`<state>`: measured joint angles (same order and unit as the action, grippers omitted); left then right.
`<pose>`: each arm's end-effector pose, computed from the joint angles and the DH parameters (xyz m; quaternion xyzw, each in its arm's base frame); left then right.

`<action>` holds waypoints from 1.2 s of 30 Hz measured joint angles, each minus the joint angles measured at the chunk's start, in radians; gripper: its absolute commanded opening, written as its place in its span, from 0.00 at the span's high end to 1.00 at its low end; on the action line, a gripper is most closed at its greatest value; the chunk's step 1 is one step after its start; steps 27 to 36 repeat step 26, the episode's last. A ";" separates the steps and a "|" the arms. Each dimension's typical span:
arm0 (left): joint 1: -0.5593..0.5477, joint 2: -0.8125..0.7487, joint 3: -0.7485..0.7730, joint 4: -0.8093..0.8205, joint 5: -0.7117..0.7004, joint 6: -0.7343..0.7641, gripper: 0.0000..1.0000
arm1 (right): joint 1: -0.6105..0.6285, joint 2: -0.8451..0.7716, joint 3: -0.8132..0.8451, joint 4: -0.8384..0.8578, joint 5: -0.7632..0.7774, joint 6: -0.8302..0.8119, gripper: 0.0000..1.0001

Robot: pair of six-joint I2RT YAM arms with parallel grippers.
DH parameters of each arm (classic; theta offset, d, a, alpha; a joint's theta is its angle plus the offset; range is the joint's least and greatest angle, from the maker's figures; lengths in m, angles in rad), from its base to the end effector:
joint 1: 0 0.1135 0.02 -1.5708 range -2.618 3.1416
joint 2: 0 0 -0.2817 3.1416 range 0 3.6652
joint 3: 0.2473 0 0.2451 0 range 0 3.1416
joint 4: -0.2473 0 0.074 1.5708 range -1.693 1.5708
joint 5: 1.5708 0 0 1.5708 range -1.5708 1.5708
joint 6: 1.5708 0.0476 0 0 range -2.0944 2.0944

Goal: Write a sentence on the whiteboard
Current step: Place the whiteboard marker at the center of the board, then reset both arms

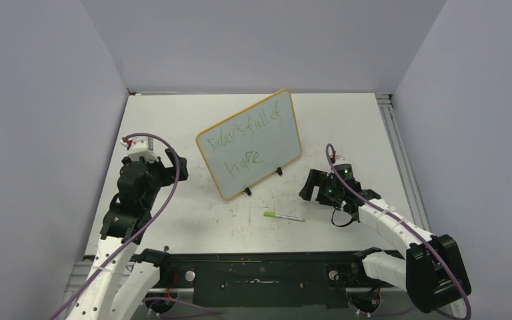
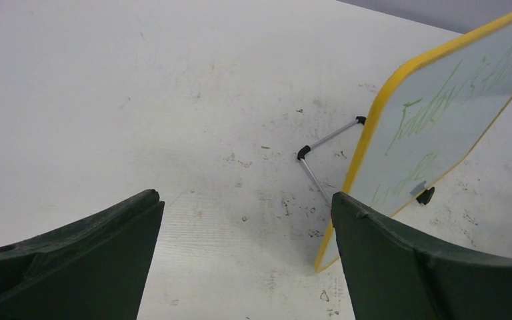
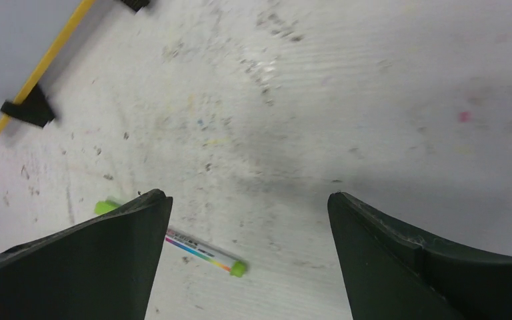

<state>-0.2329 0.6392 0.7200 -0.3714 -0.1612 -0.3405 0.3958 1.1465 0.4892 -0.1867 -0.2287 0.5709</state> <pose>0.1398 -0.0253 0.3259 -0.0910 0.7957 -0.1064 0.5893 0.1885 0.0905 0.1826 0.0408 0.9286 0.2585 0.2631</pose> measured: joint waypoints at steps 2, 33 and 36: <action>0.022 -0.003 0.000 -0.005 -0.006 -0.006 0.03 | -0.073 -0.033 0.006 -0.027 0.028 -0.008 0.09; 0.096 -0.158 0.046 -0.060 -0.301 0.016 0.04 | -0.257 -0.546 0.098 0.055 0.420 -0.260 0.10; 0.096 -0.158 0.046 -0.060 -0.301 0.016 0.04 | -0.257 -0.546 0.098 0.055 0.420 -0.260 0.10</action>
